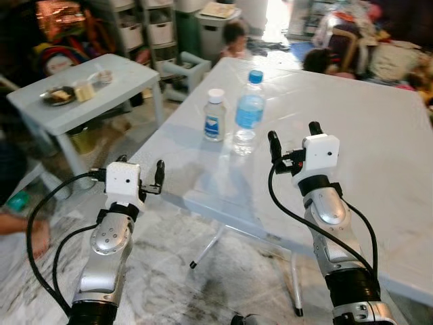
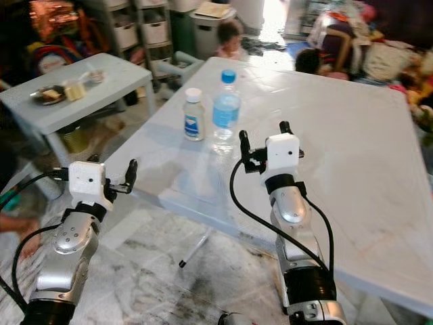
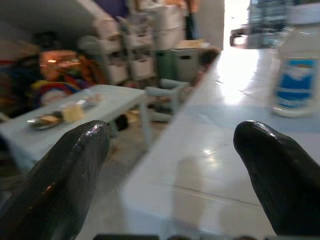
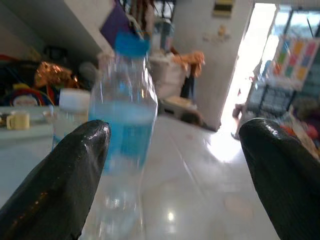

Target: Restocking fridge

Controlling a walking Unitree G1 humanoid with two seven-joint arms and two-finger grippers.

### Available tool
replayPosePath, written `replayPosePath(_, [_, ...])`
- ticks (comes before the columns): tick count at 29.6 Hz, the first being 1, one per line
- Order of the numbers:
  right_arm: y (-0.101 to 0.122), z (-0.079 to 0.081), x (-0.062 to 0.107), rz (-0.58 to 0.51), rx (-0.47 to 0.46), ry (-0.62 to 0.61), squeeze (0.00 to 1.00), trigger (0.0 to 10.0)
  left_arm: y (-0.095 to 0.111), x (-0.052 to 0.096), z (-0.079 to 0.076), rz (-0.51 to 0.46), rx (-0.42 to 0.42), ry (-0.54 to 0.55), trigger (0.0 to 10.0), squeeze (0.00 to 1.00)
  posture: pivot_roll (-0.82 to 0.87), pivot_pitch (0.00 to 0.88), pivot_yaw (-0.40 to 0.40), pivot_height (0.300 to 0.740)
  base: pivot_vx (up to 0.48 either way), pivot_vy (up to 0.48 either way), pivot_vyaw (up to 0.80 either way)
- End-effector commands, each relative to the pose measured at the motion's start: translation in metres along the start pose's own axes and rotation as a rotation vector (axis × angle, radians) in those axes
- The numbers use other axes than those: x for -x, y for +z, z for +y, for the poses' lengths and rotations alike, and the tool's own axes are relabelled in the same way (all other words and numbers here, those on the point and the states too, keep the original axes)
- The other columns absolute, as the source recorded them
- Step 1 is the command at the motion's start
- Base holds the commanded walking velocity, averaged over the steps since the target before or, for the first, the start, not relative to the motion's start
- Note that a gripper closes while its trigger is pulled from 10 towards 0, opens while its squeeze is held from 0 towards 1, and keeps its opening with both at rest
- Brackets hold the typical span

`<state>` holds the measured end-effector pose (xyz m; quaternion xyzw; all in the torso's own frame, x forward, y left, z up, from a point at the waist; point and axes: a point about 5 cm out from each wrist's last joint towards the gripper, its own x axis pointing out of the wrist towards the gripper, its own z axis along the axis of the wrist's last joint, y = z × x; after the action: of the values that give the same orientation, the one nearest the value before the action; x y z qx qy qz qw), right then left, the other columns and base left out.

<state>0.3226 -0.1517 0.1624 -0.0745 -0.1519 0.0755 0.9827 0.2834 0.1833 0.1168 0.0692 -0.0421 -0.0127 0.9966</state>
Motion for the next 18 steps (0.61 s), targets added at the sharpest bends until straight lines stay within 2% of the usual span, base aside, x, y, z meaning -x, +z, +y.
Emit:
replayPosePath(1, [0.01, 0.002, -0.005, -0.036, -0.004, 0.02, 0.0, 10.0, 0.007, -0.003, 0.002, -0.019, -0.001, 0.006, 10.0, 0.0, 0.05, 0.0, -0.012, 0.74, 0.0, 0.0, 0.0])
replayPosePath(7, [0.03, -0.004, -0.027, -0.09, -0.003, 0.108, 0.0, 10.0, 0.009, -0.001, 0.01, -0.011, -0.025, 0.033, 10.0, 0.0, 0.08, 0.0, -0.001, 0.74, 0.0, 0.0, 0.0])
replayPosePath(11, [0.034, -0.006, -0.032, -0.099, -0.004, 0.117, 0.0, 10.0, 0.008, 0.002, 0.011, -0.007, -0.028, 0.035, 10.0, 0.0, 0.09, 0.002, 0.003, 0.74, 0.0, 0.0, 0.0])
replayPosePath(18, [0.046, -0.013, -0.054, -0.114, 0.012, 0.159, 0.0, 10.0, 0.01, 0.009, 0.017, 0.011, -0.055, 0.029, 10.0, 0.0, 0.13, 0.036, 0.015, 0.74, 0.0, 0.0, 0.0])
